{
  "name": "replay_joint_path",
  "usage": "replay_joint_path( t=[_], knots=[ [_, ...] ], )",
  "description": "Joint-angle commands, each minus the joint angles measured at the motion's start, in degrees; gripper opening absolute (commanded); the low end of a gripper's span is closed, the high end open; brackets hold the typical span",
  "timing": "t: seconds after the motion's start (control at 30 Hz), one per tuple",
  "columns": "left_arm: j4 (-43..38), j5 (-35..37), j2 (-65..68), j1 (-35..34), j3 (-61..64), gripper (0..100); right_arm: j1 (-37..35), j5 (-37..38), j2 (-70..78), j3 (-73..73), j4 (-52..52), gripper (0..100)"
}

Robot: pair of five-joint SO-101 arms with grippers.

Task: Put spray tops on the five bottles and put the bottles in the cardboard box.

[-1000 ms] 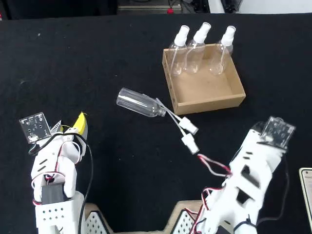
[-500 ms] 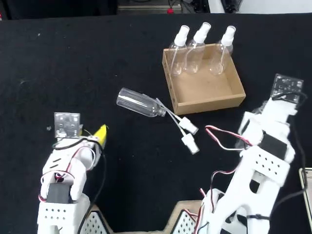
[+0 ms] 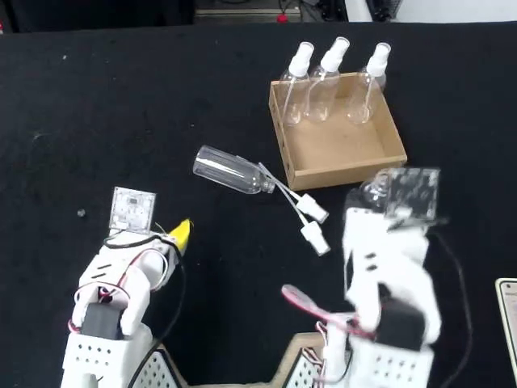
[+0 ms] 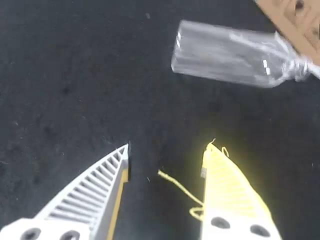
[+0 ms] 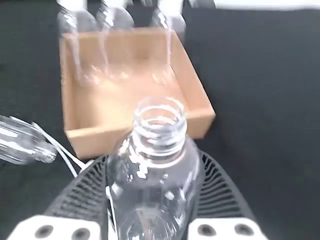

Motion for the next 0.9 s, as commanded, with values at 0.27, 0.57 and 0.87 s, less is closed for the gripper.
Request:
replay_joint_path(
  t=[0.27,0.57,0.87],
  knots=[
    [0.62,-7.47,15.56,3.74,-13.93,23,-1.05,-6.07,-14.64,9.45,0.26,7.4],
    [-12.92,-2.37,50.81,16.04,-27.47,23,11.87,-12.13,-15.08,9.54,1.14,7.4],
    [-33.58,19.25,73.49,28.26,-34.77,24,19.43,-13.36,-15.08,10.77,-1.41,7.4]
  ],
)
